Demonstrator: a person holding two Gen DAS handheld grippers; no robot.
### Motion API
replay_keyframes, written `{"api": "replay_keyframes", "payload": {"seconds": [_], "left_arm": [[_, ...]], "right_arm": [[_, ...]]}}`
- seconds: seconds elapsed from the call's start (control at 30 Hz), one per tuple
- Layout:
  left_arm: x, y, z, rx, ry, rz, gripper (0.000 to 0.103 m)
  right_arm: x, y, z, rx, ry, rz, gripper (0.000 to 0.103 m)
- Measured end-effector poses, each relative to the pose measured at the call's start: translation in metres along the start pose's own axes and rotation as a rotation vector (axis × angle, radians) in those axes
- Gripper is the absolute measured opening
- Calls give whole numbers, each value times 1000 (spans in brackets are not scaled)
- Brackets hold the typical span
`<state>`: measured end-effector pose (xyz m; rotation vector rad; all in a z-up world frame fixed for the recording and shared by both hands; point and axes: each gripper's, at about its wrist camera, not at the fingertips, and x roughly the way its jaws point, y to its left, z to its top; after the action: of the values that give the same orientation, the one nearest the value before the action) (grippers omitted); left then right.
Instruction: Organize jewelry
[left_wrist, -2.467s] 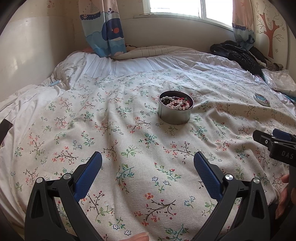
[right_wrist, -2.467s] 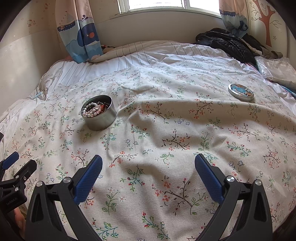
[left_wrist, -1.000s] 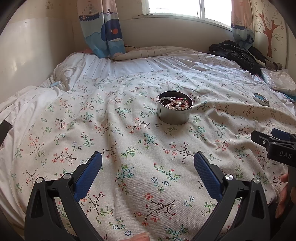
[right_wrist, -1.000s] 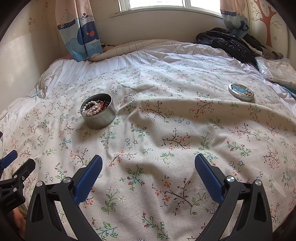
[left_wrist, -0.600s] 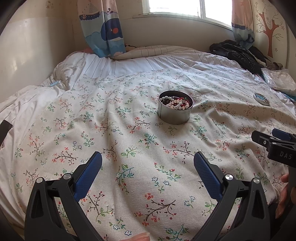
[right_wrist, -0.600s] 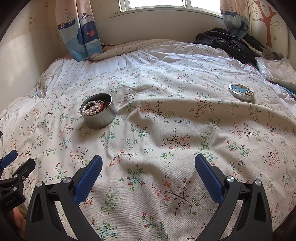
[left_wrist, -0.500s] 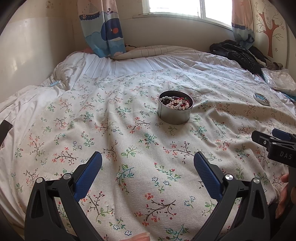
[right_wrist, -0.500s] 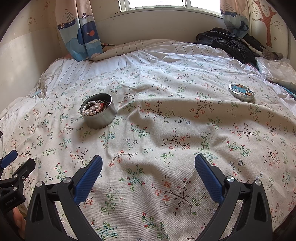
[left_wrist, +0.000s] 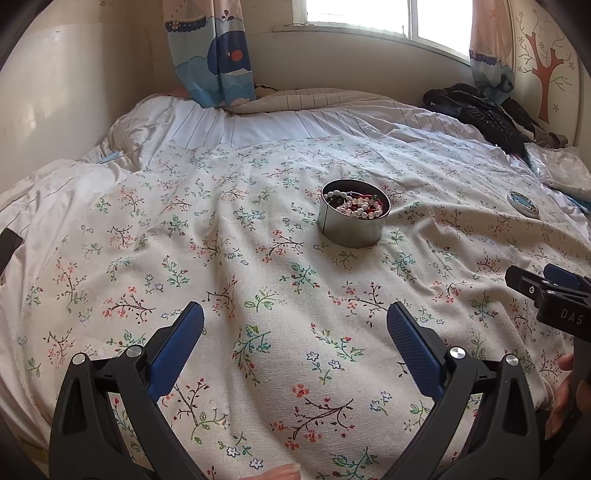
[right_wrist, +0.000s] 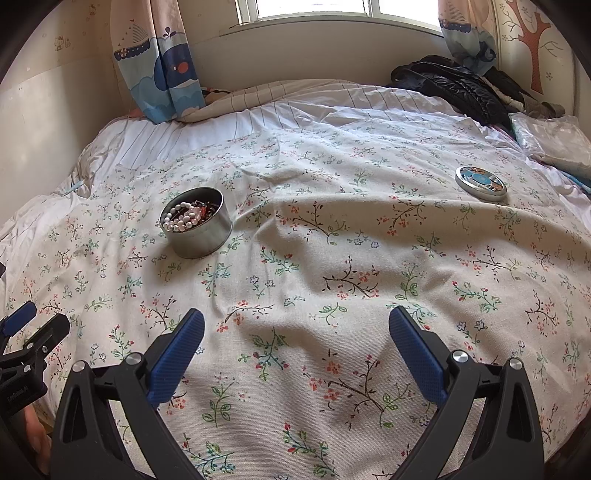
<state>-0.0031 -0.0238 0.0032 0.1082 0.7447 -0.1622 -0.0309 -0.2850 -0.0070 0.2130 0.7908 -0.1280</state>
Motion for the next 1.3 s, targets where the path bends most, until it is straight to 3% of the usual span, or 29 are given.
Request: {"api": "replay_keyframes", "payload": {"seconds": [0.8,0.9,1.1,1.23,1.3], "left_arm": [[12,3,4,-8,64,-40,95],[14,3,6,7,74,-3,95],[-10,-7,2,65,-52,33,95],[-16,-25,-2,157,-70,17,96],[-12,-33,-5,185,-36,28,96]], "right_arm": [[0,2,1,-1,-1,0,96],[0,1,1,-4,0,-2,96],[-1,1,3,-4,-2,-1,96],[-2,1,4,-3,-7,-4,96],[-2,2,4,-7,-10,-10,96]]}}
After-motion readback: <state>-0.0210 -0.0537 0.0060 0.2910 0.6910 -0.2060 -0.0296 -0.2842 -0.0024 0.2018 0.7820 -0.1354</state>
